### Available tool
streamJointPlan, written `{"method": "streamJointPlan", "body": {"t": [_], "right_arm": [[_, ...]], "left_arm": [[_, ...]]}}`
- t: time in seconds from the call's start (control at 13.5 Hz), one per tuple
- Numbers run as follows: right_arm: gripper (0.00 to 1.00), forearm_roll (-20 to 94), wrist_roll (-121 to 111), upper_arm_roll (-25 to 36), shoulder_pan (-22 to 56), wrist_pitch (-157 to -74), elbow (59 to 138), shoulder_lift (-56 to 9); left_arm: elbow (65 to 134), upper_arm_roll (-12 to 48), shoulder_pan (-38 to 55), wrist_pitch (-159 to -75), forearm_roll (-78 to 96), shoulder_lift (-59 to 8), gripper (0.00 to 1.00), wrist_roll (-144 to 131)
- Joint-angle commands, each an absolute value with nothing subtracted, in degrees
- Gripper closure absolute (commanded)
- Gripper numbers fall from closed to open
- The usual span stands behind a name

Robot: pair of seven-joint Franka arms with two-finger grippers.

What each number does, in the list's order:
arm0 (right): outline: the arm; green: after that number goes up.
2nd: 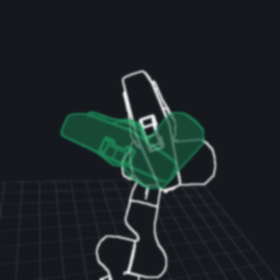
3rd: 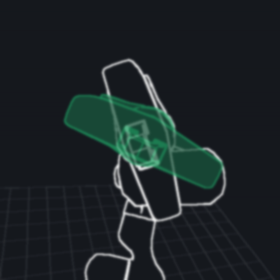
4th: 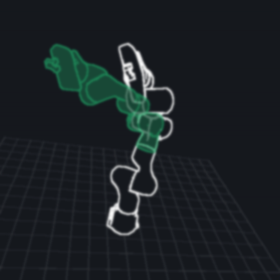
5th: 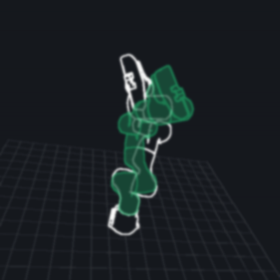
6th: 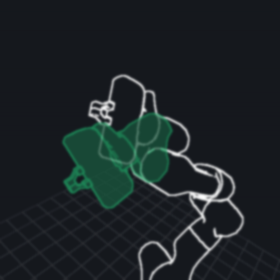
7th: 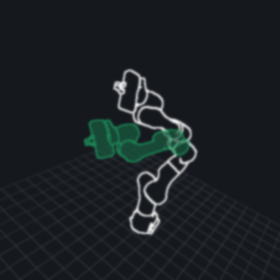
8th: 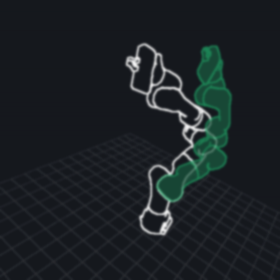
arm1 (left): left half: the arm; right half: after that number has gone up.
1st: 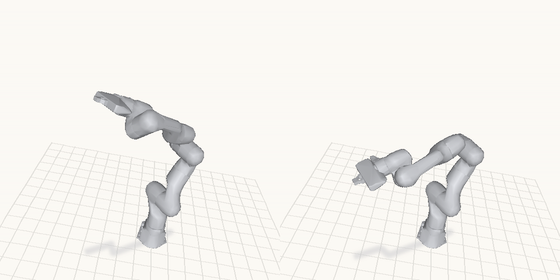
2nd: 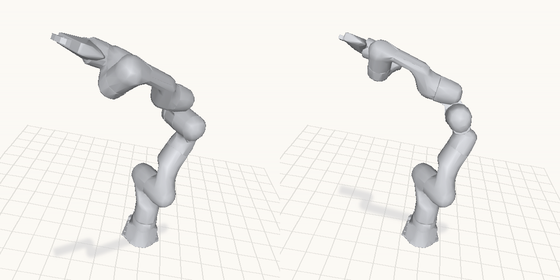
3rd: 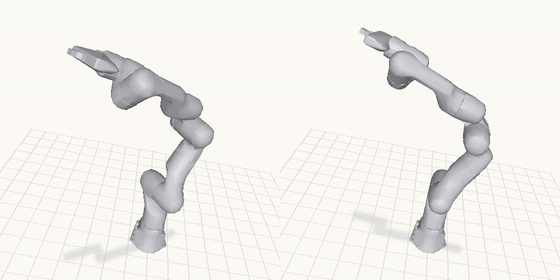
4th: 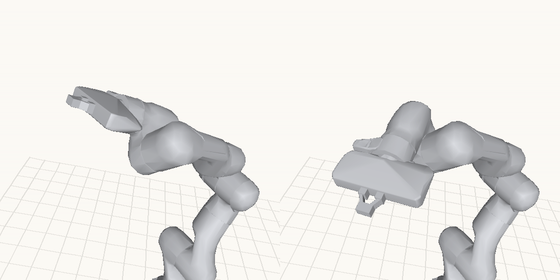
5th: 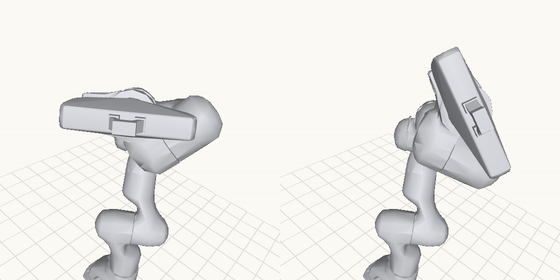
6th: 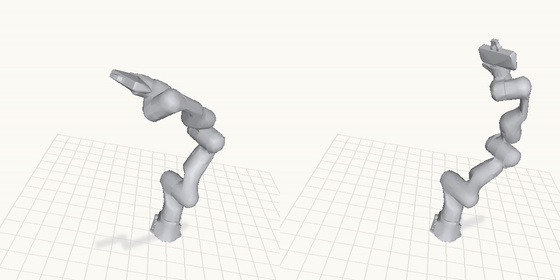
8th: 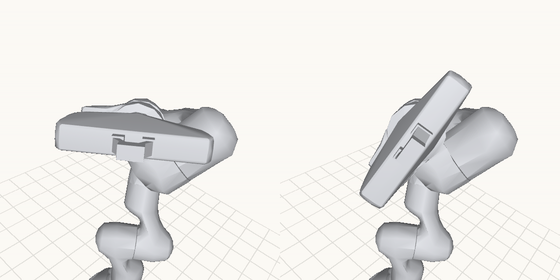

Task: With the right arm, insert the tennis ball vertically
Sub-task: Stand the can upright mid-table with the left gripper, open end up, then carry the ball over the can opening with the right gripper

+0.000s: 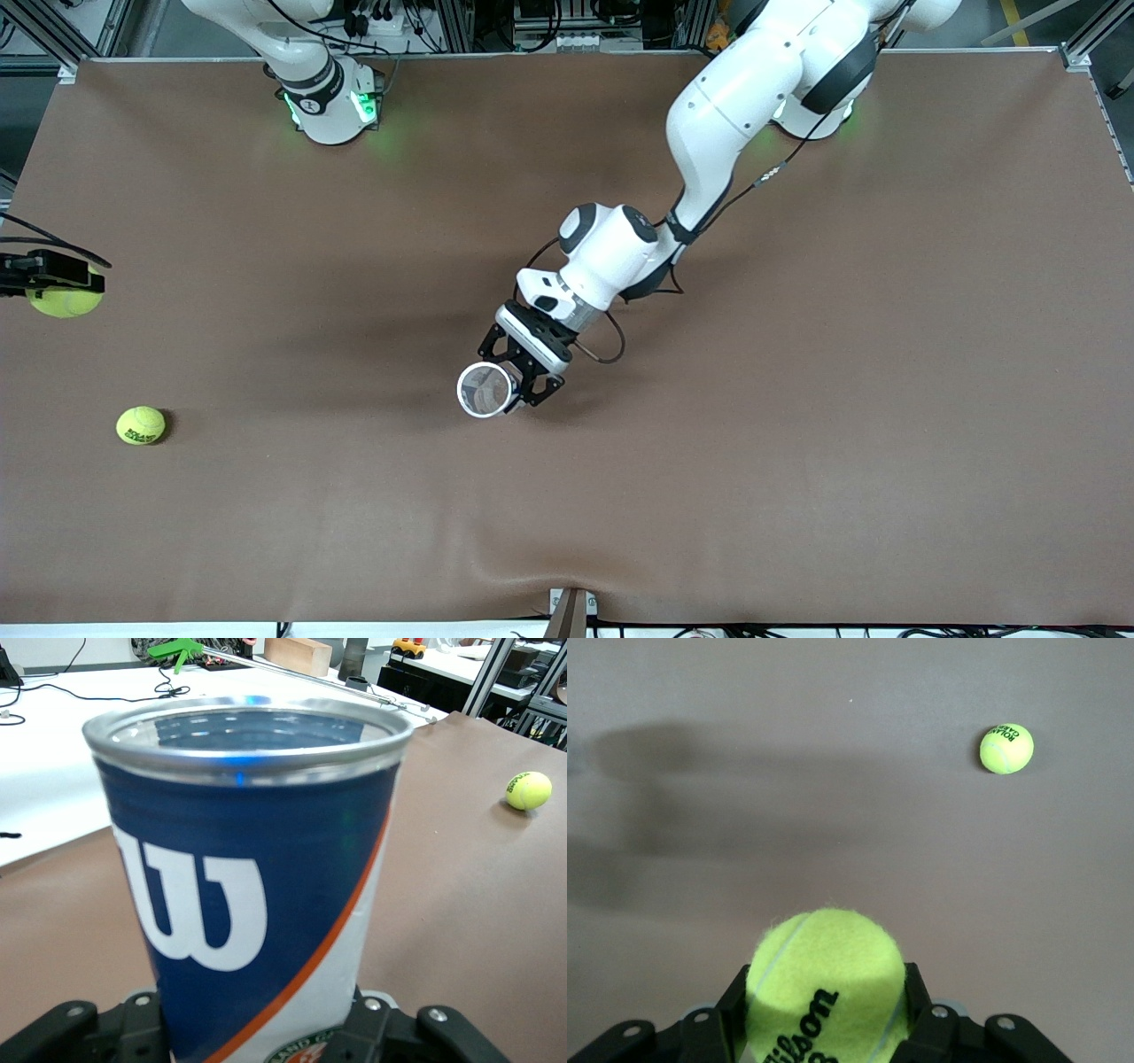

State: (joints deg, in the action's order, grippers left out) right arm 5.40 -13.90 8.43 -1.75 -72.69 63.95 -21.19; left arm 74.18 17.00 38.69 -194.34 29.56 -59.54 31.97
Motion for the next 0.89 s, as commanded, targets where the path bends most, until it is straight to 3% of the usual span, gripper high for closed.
{"method": "streamJointPlan", "body": {"t": [0.0, 0.3, 0.81], "right_arm": [[1.0, 4.7, -12.0, 7.8, -1.2, -72.1, 63.7, -20.9], [1.0, 5.0, -9.3, 7.0, -0.8, -72.4, 63.7, -21.0], [1.0, 2.2, 18.5, -9.6, -0.3, -77.2, 64.1, -22.1]], "left_arm": [[73.3, 16.8, 40.3, -199.2, 30.6, -61.3, 0.37, 31.6], [73.3, 16.7, 42.0, -203.6, 30.5, -64.0, 0.36, 31.6], [73.2, 16.3, 43.1, -203.6, 30.4, -65.7, 0.35, 31.6]]}}
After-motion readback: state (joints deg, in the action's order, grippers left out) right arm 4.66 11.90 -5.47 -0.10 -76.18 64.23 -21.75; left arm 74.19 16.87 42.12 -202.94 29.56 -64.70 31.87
